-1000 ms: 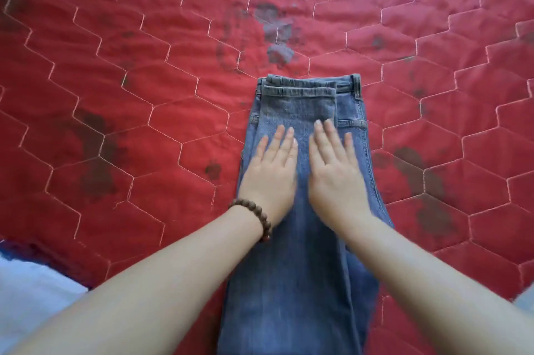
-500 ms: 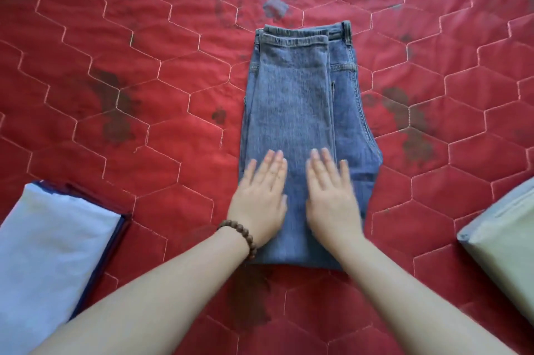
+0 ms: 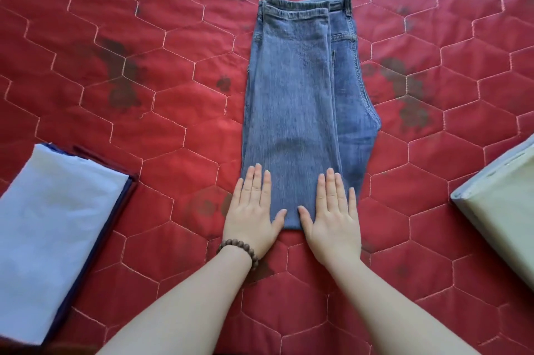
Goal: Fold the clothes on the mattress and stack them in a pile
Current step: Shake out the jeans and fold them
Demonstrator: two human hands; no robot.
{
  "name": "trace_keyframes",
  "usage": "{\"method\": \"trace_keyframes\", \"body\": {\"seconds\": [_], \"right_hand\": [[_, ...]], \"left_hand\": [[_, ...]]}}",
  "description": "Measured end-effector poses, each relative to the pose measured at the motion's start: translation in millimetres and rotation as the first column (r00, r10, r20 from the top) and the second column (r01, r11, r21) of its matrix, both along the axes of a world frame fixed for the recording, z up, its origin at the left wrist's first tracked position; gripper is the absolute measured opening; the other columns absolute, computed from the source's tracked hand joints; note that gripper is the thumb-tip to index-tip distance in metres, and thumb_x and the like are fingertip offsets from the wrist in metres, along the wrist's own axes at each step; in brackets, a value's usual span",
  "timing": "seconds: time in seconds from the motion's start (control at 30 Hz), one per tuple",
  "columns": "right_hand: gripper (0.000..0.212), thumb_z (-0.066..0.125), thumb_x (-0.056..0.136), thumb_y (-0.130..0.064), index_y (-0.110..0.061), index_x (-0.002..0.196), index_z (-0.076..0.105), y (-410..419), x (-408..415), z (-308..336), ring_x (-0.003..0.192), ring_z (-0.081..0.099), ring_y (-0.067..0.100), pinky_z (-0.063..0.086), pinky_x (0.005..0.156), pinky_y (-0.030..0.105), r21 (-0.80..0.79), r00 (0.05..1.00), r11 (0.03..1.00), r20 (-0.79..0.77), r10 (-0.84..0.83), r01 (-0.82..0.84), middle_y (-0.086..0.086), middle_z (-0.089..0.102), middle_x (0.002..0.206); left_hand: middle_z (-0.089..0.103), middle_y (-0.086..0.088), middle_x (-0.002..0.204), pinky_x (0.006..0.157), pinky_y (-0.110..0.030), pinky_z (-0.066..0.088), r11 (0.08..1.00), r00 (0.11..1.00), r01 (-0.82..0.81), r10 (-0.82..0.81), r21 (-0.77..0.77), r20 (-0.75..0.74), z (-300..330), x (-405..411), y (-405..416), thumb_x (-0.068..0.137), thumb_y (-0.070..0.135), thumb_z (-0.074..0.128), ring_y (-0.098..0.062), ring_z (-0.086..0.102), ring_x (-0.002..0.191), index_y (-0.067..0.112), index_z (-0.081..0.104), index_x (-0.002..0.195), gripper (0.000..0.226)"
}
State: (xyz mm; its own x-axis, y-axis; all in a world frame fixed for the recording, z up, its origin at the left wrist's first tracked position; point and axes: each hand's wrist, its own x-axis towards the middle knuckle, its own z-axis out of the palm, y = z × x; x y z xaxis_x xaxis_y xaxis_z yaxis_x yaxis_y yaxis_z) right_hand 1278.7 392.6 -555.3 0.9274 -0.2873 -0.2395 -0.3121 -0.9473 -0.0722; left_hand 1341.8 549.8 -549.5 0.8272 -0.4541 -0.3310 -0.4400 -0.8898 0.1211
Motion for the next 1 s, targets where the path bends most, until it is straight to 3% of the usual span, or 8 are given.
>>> {"method": "trace_keyframes", "body": {"seconds": [0.17, 0.37, 0.43, 0.53, 0.6, 0.67, 0.83, 1.0], "right_hand": [[0.071, 0.028, 0.094, -0.046, -0.001, 0.148, 0.028, 8, -35, 15, 0.146, 0.022, 0.027, 0.014, 0.117, 0.046, 0.006, 0.999, 0.999, -0.025, -0.042, 0.042, 0.017, 0.023, 0.157], [0.037, 0.039, 0.086, -0.014, -0.002, 0.112, 0.062, -8, -8, 36, 0.125, 0.052, 0.034, 0.026, 0.113, 0.054, 0.119, 0.97, 0.977, 0.19, 0.154, -0.178, 0.016, 0.056, 0.127], [0.044, 0.036, 0.087, -0.007, 0.0, 0.123, 0.06, -12, 25, 35, 0.132, 0.047, 0.032, 0.028, 0.114, 0.052, 0.204, 0.924, 0.917, 0.253, 0.288, -0.342, 0.016, 0.055, 0.136], [0.053, 0.03, 0.089, -0.007, -0.003, 0.139, 0.047, -16, 84, 21, 0.14, 0.034, 0.026, 0.022, 0.117, 0.047, 0.298, 0.892, 0.844, 0.227, 0.392, -0.446, 0.01, 0.042, 0.148], [0.053, 0.034, 0.092, -0.007, -0.008, 0.145, 0.04, -21, 122, 10, 0.144, 0.027, 0.021, 0.018, 0.119, 0.045, 0.299, 0.882, 0.83, 0.209, 0.423, -0.47, 0.006, 0.035, 0.153], [0.051, 0.04, 0.096, -0.016, -0.013, 0.146, 0.039, -29, 160, -1, 0.144, 0.027, 0.019, 0.019, 0.119, 0.046, 0.177, 0.844, 0.832, 0.231, 0.484, -0.526, 0.003, 0.033, 0.154], [0.061, 0.022, 0.095, -0.061, -0.039, 0.152, 0.014, -50, 244, -10, 0.149, 0.009, 0.018, 0.004, 0.119, 0.052, -0.049, 0.803, 0.809, 0.1, 0.588, -0.586, -0.005, 0.014, 0.161], [0.072, 0.007, 0.09, -0.072, -0.037, 0.153, 0.002, -92, 334, 2, 0.149, -0.006, 0.016, -0.01, 0.115, 0.059, -0.184, 0.928, 0.911, -0.025, 0.371, -0.369, -0.008, -0.002, 0.162]], "left_hand": [[-0.002, -0.018, 0.158, 0.121, -0.041, 0.006, 0.997, 0.996, -0.068, 0.07, 0.036, -0.048, 14, -24, 13, 0.093, 0.055, 0.029, -0.027, -0.002, 0.148, -0.001, 0.01, 0.15, 0.082], [0.058, -0.015, 0.126, 0.105, -0.048, 0.037, 0.993, 0.995, -0.063, 0.07, -0.104, 0.072, 41, -6, -1, 0.079, 0.027, 0.053, -0.03, 0.048, 0.123, 0.004, 0.063, 0.117, 0.046], [0.05, -0.019, 0.138, 0.112, -0.045, 0.033, 0.986, 0.988, -0.089, 0.105, -0.141, 0.115, 38, 30, -21, 0.08, 0.018, 0.055, -0.033, 0.043, 0.132, -0.001, 0.052, 0.131, 0.055], [0.004, -0.02, 0.158, 0.121, -0.038, -0.002, 0.984, 0.986, -0.146, 0.153, -0.102, 0.061, 18, 74, -48, 0.097, 0.015, 0.022, -0.03, 0.003, 0.148, -0.003, 0.013, 0.15, 0.057], [0.003, -0.022, 0.158, 0.121, -0.04, 0.0, 0.985, 0.982, -0.163, 0.168, -0.064, 0.089, -2, 83, -53, 0.096, 0.021, 0.012, -0.032, 0.002, 0.147, -0.004, 0.012, 0.15, 0.059], [0.016, -0.025, 0.155, 0.12, -0.045, 0.014, 0.985, 0.976, -0.15, 0.161, -0.089, 0.146, -11, 83, -55, 0.094, 0.034, 0.023, -0.035, 0.014, 0.146, -0.007, 0.022, 0.147, 0.067], [0.009, -0.022, 0.158, 0.119, -0.048, 0.009, 0.986, 0.982, -0.117, 0.134, -0.122, 0.133, -19, 83, -55, 0.088, 0.053, 0.032, -0.034, 0.003, 0.148, -0.001, 0.015, 0.15, 0.084], [0.01, -0.021, 0.159, 0.118, -0.05, 0.01, 0.986, 0.984, -0.112, 0.127, -0.122, 0.126, -23, 83, -53, 0.087, 0.054, 0.034, -0.035, 0.006, 0.148, 0.0, 0.019, 0.15, 0.084]]}}
